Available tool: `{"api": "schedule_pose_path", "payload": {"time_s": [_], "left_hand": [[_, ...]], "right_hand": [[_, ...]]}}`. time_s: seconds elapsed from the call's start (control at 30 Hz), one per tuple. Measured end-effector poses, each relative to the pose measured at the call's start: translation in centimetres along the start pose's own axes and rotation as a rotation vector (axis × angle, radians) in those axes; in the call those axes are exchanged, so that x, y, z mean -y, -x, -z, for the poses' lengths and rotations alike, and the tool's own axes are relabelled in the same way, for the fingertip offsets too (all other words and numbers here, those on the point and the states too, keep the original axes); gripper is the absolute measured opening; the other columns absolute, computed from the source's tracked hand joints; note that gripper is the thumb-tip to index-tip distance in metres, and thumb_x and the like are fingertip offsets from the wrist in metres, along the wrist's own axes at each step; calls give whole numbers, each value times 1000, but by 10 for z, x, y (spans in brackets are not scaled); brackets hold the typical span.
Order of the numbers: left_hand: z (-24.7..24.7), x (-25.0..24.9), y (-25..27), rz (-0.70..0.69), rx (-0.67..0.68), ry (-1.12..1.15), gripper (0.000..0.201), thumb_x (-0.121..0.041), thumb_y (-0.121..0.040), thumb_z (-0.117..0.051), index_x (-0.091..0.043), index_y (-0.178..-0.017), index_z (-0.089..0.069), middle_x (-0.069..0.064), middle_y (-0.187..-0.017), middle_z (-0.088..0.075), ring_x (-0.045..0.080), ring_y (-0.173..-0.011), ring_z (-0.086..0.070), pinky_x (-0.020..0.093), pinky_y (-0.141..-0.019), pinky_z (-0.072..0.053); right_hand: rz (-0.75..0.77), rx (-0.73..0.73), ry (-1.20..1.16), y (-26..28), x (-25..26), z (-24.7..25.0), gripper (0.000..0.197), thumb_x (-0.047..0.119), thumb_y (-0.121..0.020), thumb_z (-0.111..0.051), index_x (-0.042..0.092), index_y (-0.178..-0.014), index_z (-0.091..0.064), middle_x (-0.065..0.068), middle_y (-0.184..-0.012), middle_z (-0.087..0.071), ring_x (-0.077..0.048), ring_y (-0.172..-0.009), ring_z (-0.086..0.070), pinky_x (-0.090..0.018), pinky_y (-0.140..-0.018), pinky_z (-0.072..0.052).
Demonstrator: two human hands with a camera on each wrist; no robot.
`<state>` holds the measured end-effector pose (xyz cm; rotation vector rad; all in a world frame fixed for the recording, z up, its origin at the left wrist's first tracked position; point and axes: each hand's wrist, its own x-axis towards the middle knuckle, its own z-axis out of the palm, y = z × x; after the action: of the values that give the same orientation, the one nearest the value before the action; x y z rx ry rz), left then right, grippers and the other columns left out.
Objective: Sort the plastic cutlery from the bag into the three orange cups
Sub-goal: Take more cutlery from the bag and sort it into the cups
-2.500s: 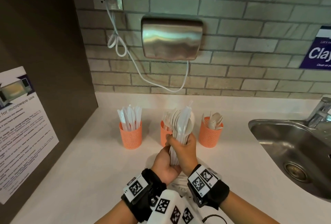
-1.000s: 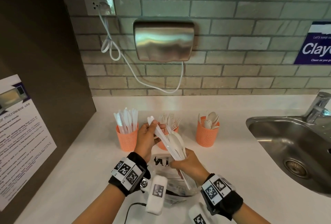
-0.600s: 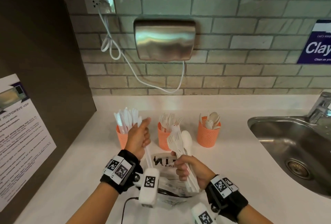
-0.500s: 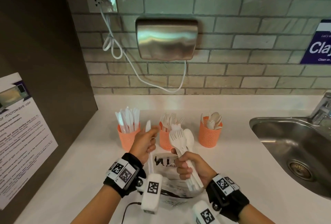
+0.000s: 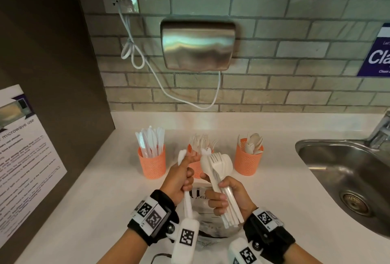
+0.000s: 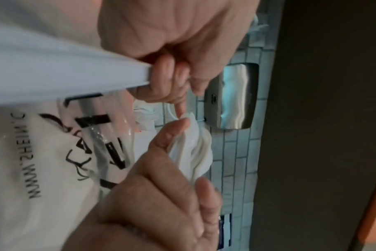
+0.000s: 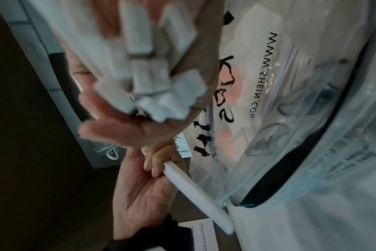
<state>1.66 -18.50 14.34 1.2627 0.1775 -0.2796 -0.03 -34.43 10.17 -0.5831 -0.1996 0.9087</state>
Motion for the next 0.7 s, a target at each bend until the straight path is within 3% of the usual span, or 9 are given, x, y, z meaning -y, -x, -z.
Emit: {"api": "schedule_pose_path", "payload": {"time_s": [0.1, 0.27, 0.37, 0.57, 0.7], "left_hand": [[-8, 1, 3, -105, -9, -107, 22, -34, -90, -58, -12, -86, -56, -6, -52, -36, 1, -31, -25, 14, -31, -18], [-8, -2, -5, -141, -77, -136, 22, -26, -86, -65, -5, -93, -59, -6, -47, -41, 2, -30, -28, 13, -30, -22], [-3, -6, -7, -152, -36, -133, 21, -23, -87, -62, -3, -93, -59, -7, -43, -36, 3, -32, -26, 14, -32, -21], [1, -7, -11, -152, -28, -50, 29, -19, -90, -59, 2, -110, -61, -4, -48, -33, 2, -33, -27, 12, -31, -21], [0, -9, -12, -190, -112, -79, 18, -19, -91, -57, -4, -100, -62, -6, -44, -34, 2, -31, -27, 13, -31, -22]], "right_hand": [[-41, -16, 140, 1, 0, -1, 42, 27, -63, -67, 26, -106, -67, 7, -49, -49, -4, -41, -45, -17, -45, -45], [-65, -89, 285, 3, -3, -8, 42, 32, -56, -71, 25, -97, -71, 7, -49, -46, -3, -36, -38, -15, -38, -37], [-5, -195, 297, 6, -4, -10, 58, 27, -52, -72, 19, -109, -65, 2, -54, -50, -4, -36, -38, -15, -37, -35], [67, -373, 432, 5, -4, -15, 49, 30, -61, -60, 15, -108, -58, 1, -60, -58, -5, -37, -40, -15, -36, -34], [73, -397, 495, 6, -5, -15, 49, 28, -64, -60, 17, -111, -57, 1, -62, -58, -6, -41, -42, -16, -39, -36]]}}
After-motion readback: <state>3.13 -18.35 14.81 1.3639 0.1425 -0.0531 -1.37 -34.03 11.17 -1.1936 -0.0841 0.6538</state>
